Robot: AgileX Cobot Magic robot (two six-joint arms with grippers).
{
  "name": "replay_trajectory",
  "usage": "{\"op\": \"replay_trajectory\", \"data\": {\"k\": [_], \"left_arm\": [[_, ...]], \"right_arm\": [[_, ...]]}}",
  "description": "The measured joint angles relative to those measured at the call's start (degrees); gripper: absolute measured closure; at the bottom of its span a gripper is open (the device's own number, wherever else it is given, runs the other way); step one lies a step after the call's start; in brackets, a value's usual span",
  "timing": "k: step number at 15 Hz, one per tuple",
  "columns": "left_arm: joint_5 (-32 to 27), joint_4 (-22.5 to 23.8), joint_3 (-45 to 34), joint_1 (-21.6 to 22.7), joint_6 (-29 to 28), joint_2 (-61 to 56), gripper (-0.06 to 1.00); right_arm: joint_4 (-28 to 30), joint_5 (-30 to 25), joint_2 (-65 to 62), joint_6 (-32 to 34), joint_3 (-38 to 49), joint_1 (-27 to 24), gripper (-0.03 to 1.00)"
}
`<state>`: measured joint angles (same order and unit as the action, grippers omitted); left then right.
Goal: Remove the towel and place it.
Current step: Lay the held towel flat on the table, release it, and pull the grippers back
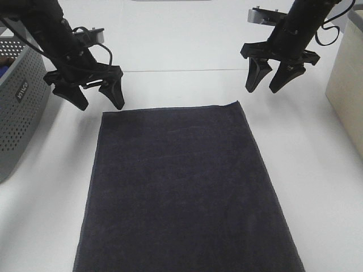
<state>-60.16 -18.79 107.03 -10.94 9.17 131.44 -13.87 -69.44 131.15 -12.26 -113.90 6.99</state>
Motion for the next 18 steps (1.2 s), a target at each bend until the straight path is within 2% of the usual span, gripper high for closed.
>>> {"op": "replay_trajectory", "data": {"k": [2,5,9,18], "left_arm": [[0.0,-1.2,0.92,1.78,0.97,2.35,0.11],[0.0,-2.64,1.03,4.35,2.75,4.18,0.1],[0.0,-9.34,1.09,6.19,9.11,6.65,0.1],[2.52,-13.69,2.06,6.19,9.28,9.28,0.11]], "right_arm": [[-0.57,0.0,4.58,0.0,-4.41,-1.09,0.36],[-1.49,0.0,9.28,-0.11,-6.65,-2.98,0.36],[-6.25,0.0,13.29,-3.55,-6.82,-3.9,0.36],[-11.63,-0.69,16.5,-4.53,-8.08,-3.9,0.36]]}}
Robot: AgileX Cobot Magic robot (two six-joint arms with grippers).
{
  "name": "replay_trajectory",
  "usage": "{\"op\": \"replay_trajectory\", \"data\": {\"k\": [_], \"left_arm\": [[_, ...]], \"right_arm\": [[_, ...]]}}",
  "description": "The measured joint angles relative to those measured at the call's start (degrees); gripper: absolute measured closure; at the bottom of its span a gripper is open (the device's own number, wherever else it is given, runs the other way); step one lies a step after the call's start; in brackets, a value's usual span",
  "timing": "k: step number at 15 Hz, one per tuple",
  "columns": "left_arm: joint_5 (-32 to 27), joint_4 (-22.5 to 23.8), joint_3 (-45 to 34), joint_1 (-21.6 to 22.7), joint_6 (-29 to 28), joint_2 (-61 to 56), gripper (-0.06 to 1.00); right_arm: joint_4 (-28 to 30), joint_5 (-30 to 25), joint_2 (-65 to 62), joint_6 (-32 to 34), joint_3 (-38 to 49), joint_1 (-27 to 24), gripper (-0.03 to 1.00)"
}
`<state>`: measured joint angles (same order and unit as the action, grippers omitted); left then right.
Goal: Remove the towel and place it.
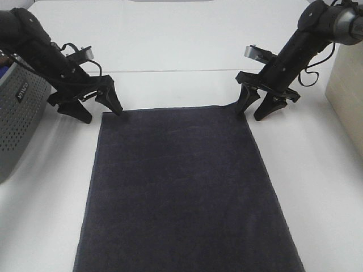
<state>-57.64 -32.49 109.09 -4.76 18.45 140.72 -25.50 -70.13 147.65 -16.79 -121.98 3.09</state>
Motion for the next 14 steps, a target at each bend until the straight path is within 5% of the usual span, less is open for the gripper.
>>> {"op": "replay_trajectory", "data": {"k": [9,14], "left_arm": [[7.16,0.86,0.17,-7.22,-8.65,0.29,0.14],[6.99,7.68,0.17,-7.22,-10.26,0.4,0.55]], "right_arm": [[3.04,8.37,0.17,2.58,-0.52,6.47,0.4],[6.82,10.94,0.29,3.61,-0.52,6.47,0.84]]}}
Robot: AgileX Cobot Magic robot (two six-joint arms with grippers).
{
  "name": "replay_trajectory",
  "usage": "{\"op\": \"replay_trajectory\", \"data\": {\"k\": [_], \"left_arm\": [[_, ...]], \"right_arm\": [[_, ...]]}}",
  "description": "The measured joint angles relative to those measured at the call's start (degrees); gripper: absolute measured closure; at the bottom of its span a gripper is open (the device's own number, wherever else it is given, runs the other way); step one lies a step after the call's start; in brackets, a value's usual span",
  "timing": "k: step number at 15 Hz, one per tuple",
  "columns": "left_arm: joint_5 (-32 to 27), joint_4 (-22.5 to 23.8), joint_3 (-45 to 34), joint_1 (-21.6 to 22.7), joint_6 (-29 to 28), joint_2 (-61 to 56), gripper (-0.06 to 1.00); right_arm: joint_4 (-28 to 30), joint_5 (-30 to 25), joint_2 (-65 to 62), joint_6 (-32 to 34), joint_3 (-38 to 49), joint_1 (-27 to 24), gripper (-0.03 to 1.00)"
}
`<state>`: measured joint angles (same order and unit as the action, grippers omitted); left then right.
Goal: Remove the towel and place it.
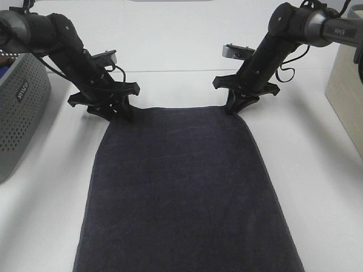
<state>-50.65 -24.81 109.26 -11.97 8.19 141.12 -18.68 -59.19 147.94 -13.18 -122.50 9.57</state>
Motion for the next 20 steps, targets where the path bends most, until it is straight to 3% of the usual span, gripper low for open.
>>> {"op": "replay_trajectory", "data": {"k": [1,2,4,7,13,18,20], "left_arm": [[0.0,0.74,0.0,0.0,0.0,0.11,0.68],[0.06,0.86,0.0,0.0,0.0,0.23,0.83],[0.4,0.86,-0.06,0.0,0.57,0.23,0.93],[1.55,1.09,-0.06,0.0,3.15,0.17,0.93],[12.2,3.44,5.04,-0.11,7.79,0.8,0.93],[24.01,3.78,7.91,-1.15,12.43,0.8,0.93],[32.66,3.84,7.91,-1.95,12.89,0.8,0.93]], "right_arm": [[0.57,0.34,0.0,0.0,0.0,0.0,0.93],[0.74,0.34,0.0,0.0,0.0,0.0,0.96],[0.8,0.34,0.0,0.4,0.0,0.0,0.96],[1.03,2.64,0.0,0.4,0.06,0.0,0.96],[6.93,13.64,-1.09,0.4,0.52,0.23,0.96],[9.63,20.0,-1.38,0.4,-5.61,0.23,0.96],[9.68,23.43,-1.38,0.4,-6.7,0.23,0.96]]}}
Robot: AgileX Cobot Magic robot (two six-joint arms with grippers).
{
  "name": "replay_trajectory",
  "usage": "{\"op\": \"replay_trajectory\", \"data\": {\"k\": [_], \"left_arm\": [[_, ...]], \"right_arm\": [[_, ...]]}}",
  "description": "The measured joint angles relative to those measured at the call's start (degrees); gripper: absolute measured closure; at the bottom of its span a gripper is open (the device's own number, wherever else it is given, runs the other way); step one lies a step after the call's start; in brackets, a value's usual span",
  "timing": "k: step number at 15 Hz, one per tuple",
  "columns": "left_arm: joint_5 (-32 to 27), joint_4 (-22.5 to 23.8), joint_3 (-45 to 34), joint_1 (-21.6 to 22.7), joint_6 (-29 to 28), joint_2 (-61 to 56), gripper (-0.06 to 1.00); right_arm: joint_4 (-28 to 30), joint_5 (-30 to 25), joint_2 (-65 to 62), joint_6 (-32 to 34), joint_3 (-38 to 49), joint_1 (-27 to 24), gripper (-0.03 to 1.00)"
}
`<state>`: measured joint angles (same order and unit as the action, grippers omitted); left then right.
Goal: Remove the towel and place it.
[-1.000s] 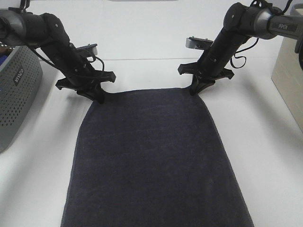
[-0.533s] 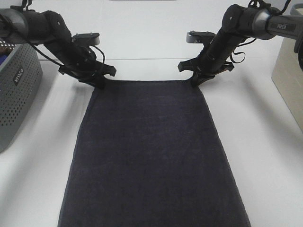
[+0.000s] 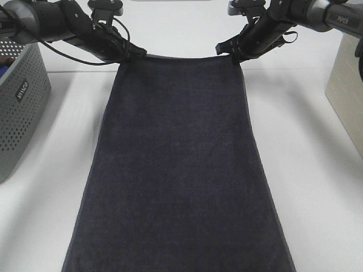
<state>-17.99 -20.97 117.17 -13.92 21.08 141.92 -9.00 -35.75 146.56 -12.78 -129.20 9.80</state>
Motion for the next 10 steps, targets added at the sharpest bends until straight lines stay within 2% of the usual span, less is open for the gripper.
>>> {"op": "replay_trajectory", "data": {"k": [2,6,10], "left_arm": [[4.13,0.29,0.0,-0.74,0.8,0.0,0.93],[6.82,0.63,0.0,-2.18,4.07,1.15,0.93],[11.75,0.86,0.0,-2.35,4.58,1.43,0.93]], "right_arm": [[0.06,1.38,0.0,0.0,0.0,0.0,0.96],[0.06,4.35,0.0,0.0,0.0,0.0,0.96],[0.06,7.79,0.0,0.0,0.0,0.0,0.96]]}}
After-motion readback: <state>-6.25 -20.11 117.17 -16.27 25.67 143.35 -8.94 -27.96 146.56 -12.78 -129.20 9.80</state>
